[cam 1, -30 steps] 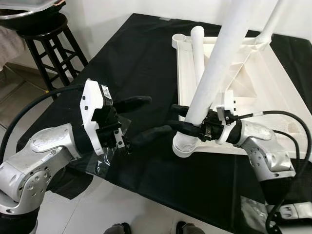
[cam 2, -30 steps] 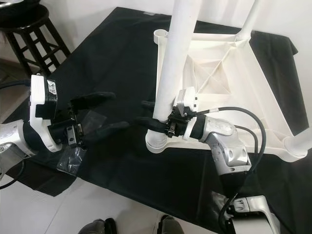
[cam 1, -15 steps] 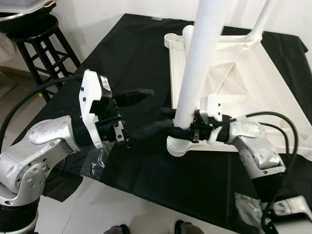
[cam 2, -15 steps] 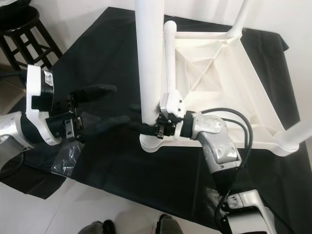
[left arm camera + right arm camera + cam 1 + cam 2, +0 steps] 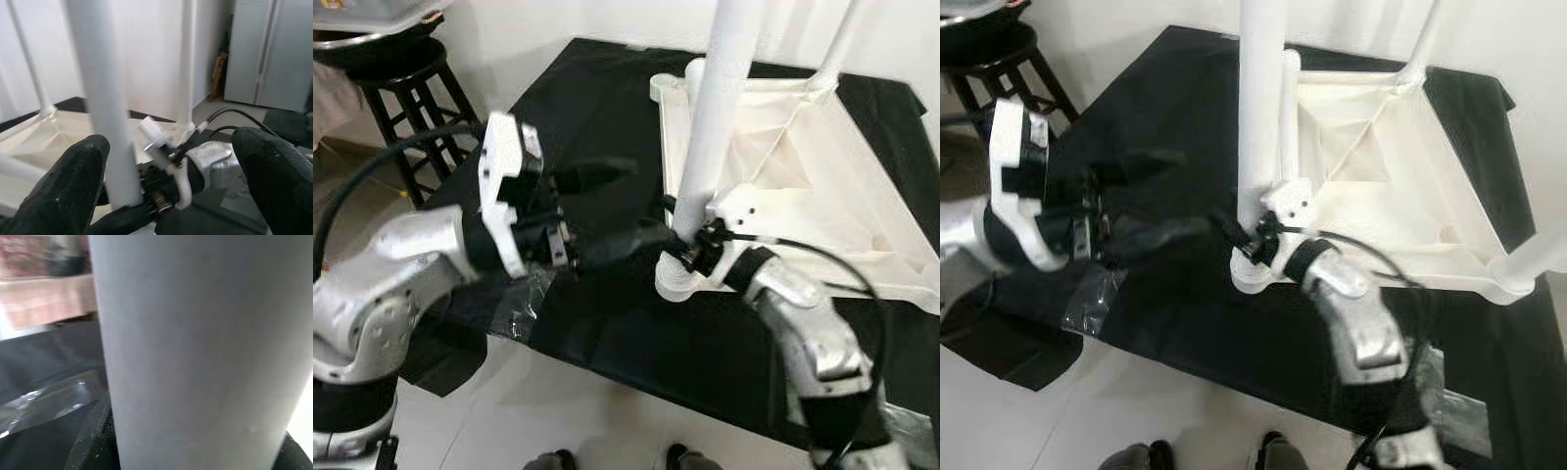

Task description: Building children table

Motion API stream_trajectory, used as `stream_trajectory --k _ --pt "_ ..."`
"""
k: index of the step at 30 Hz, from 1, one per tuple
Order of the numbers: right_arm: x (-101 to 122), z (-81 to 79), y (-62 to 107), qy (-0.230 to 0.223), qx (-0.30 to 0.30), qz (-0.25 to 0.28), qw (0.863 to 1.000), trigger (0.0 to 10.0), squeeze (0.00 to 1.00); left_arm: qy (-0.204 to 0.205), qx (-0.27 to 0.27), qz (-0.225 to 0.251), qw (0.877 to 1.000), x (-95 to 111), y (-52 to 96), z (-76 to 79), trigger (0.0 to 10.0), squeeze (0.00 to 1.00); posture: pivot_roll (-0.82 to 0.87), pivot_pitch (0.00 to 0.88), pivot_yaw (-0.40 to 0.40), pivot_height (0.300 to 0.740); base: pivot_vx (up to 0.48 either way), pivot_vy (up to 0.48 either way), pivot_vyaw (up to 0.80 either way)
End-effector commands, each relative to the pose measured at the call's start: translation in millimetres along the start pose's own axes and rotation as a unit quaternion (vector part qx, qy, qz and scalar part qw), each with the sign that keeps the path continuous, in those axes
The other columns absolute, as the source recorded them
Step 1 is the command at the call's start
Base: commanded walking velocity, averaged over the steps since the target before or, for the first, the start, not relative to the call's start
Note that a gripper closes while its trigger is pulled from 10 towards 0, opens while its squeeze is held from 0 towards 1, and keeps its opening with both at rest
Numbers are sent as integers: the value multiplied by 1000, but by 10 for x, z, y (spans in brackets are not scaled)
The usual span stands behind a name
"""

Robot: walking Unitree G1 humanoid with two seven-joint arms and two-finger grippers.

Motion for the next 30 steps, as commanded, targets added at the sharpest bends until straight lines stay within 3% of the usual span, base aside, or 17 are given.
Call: stream_trajectory --k 1,6,11,12,13,14,17,23,30 --pt "-612 57 190 -37 -52 -157 985 10000 0 -3 -12 -8 1000 -8 3 -15 10000 0 -35 222 26 740 0 0 0" --pt "-587 0 156 -51 -61 -146 986 10000 0 -7 -26 -6 1000 2 -51 -49 10000 0 -32 211 29 740 0 0 0" --pt "-538 20 85 -52 -81 -133 986 10000 0 -5 -80 4 997 83 -162 -86 10000 0 -29 189 31 740 0 0 0" --pt "-516 24 75 -53 -89 -131 986 10000 0 -2 -90 4 996 100 -175 -100 10000 800 -29 189 31 740 0 0 0" --pt "-516 24 75 -53 -89 -131 986 10000 0 -2 -90 4 996 100 -175 -100 10000 800 -29 189 31 740 0 0 0" --pt "-491 32 62 -55 -95 -125 986 10000 0 9 -98 4 995 113 -189 -115 10000 1000 -29 189 31 740 0 0 0" --pt "-398 19 13 -60 -95 -102 988 10000 0 34 -116 -6 993 125 -246 -164 10000 1000 -23 179 40 740 0 0 0" --pt "-275 -88 -41 -75 -67 -62 993 10000 0 82 -102 -17 991 118 -319 -322 10000 1000 -18 178 53 740 0 0 0" --pt "-214 -138 -60 -78 -53 -43 995 10000 0 87 -83 -35 992 84 -338 -429 10000 1000 -19 177 62 740 0 0 0"
Point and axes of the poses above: a point about 5 cm out from each wrist's last joint towards the gripper, its own y axis pointing back from the gripper into the wrist, its own x axis along the axis of the wrist's last joint, z = x × y, the point moved 1 cm from there along -y, pointing out of the wrist towards the gripper, and after that the axes turned 2 degrees about -y, right-handed, at the moved point
